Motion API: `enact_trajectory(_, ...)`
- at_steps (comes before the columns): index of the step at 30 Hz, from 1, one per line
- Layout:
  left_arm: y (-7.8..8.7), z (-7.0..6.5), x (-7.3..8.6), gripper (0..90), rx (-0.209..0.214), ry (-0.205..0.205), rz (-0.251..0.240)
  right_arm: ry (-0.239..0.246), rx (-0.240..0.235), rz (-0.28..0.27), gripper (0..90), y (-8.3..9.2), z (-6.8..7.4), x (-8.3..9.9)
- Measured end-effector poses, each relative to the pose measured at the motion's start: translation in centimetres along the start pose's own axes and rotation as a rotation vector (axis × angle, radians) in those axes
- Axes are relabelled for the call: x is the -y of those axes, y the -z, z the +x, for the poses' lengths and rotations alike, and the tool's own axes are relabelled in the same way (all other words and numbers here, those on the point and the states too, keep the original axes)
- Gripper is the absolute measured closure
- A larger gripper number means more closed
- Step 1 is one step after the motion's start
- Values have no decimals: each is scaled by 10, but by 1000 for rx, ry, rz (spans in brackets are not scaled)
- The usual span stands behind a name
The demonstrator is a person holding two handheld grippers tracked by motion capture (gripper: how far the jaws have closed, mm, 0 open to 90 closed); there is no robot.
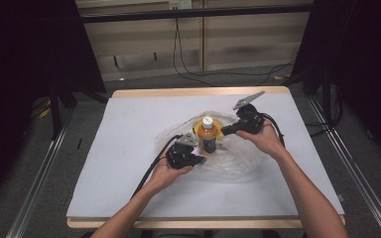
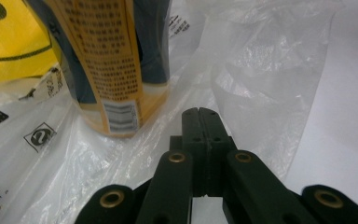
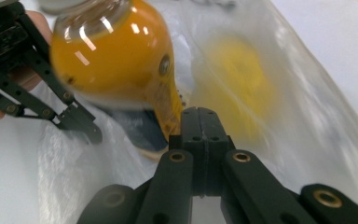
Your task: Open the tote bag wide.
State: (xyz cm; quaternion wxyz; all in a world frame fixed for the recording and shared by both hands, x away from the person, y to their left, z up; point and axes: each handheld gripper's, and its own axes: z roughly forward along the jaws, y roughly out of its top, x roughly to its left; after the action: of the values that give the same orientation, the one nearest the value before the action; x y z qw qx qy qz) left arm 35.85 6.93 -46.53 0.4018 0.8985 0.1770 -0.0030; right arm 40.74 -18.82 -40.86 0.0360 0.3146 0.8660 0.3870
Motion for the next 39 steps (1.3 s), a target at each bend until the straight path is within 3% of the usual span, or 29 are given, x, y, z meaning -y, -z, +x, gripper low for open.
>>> enact_trajectory(5,-3,-2,4,900,9,-10,12,-4,-14,79,900,-27,-11,-12)
enact_trajectory(6,-4,-3,4,900,9,-17,17,-18,-22,90,900,-38,-15,-11)
enact_trajectory(10,-10,-5,8,900,13,-23,47,-33,-22,117,900,-54,-23,-5)
enact_trajectory(12,-12,-6,10,900,25,-40,65,-50,-20,135,900,-57,-24,-4)
enact_trajectory(14,-11,-8,10,900,33,-26,68,-61,-17,148,900,-62,-27,-2)
enact_trajectory(17,-8,-13,13,900,43,-37,72,-78,-20,161,900,-70,-33,1)
enact_trajectory(18,-5,-16,15,900,52,-62,87,-83,-8,170,900,-73,-34,2)
enact_trajectory(20,-3,-20,18,900,65,-63,87,-93,-4,183,900,-76,-35,4)
enact_trajectory(23,-1,-24,21,900,77,-63,80,-114,-3,161,900,-79,-38,5)
enact_trajectory(28,4,-34,26,900,91,-92,95,-151,55,142,900,-82,-45,0)
enact_trajectory(30,4,-39,29,900,97,-94,76,-170,76,127,900,-84,-50,-1)
enact_trajectory(31,5,-42,29,900,94,-120,83,-177,81,121,900,-85,-53,-2)
enact_trajectory(35,6,-48,29,900,86,-154,90,-213,138,122,900,-88,-62,-9)
enact_trajectory(36,5,-47,30,900,91,-140,82,-213,138,122,900,-88,-62,-9)
enact_trajectory(37,4,-46,29,900,88,-135,75,-211,167,123,900,-90,-62,-11)
enact_trajectory(39,4,-42,27,900,67,-121,91,-208,176,122,900,-90,-61,-12)
